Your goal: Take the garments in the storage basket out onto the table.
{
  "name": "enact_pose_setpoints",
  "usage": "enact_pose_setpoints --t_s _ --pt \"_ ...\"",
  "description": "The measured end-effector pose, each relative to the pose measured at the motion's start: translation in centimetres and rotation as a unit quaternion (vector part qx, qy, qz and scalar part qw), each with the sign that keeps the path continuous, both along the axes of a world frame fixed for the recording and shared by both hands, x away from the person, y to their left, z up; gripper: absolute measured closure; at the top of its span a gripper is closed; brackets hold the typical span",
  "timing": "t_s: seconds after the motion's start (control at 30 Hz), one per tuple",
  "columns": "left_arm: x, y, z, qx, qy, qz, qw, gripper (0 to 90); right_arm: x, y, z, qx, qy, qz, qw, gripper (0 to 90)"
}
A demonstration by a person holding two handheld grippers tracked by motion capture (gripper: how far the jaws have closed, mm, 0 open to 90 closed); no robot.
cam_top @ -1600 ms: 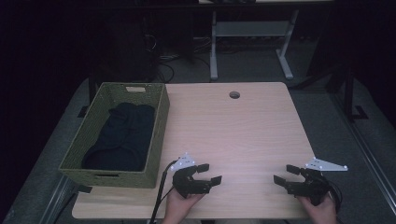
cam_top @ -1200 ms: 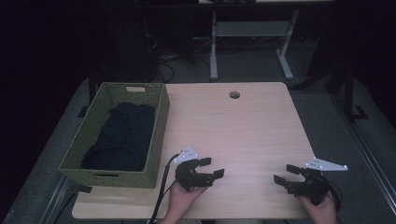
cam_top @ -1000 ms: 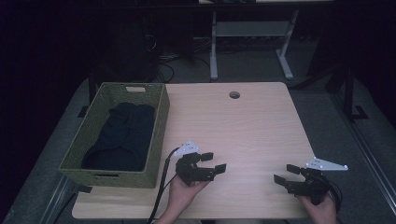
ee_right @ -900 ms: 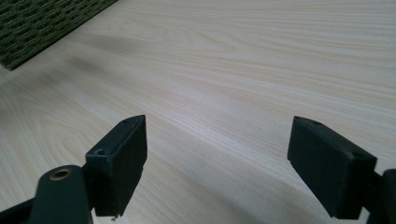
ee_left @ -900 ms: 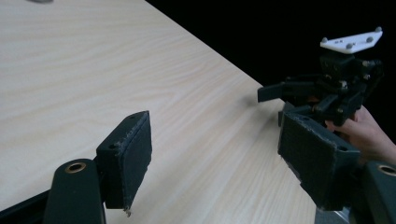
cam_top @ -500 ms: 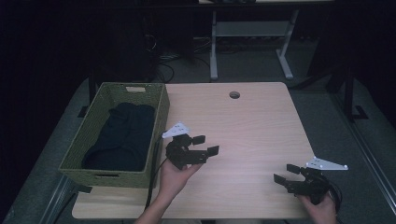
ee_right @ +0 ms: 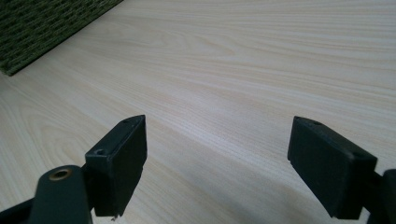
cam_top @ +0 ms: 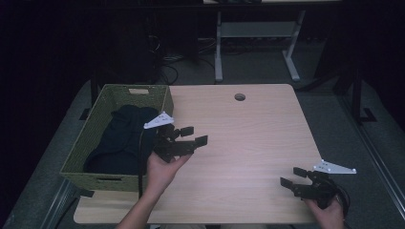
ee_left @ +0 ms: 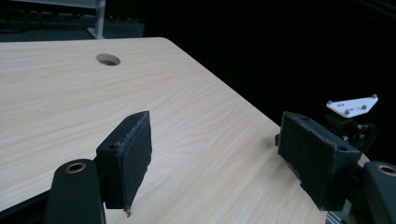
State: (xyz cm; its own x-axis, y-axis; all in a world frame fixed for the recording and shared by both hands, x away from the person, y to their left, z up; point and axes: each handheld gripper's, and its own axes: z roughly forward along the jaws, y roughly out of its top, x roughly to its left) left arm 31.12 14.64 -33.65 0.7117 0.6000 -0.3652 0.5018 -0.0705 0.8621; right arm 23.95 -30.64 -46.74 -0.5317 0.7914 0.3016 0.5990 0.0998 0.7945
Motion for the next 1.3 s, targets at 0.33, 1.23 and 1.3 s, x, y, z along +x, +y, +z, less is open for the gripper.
enact_pose_setpoints --t_s 0.33,1.23,1.3 --pt "0.5 2.7 1.1 0.008 0.001 0.019 0.9998 25.7 0.0 -0.2 0.1 0.007 -0.001 -0.006 1.0 18.9" --pt "4.2 12.9 1.2 -0.004 0.045 0.11 0.9929 25.7 0.1 -0.3 0.0 0.016 0.005 -0.002 0.9999 19.0" --pt "4.4 13.5 1.1 -0.005 0.048 0.115 0.9921 25.8 0.1 -0.3 0.0 0.016 0.005 -0.003 0.9999 18.9"
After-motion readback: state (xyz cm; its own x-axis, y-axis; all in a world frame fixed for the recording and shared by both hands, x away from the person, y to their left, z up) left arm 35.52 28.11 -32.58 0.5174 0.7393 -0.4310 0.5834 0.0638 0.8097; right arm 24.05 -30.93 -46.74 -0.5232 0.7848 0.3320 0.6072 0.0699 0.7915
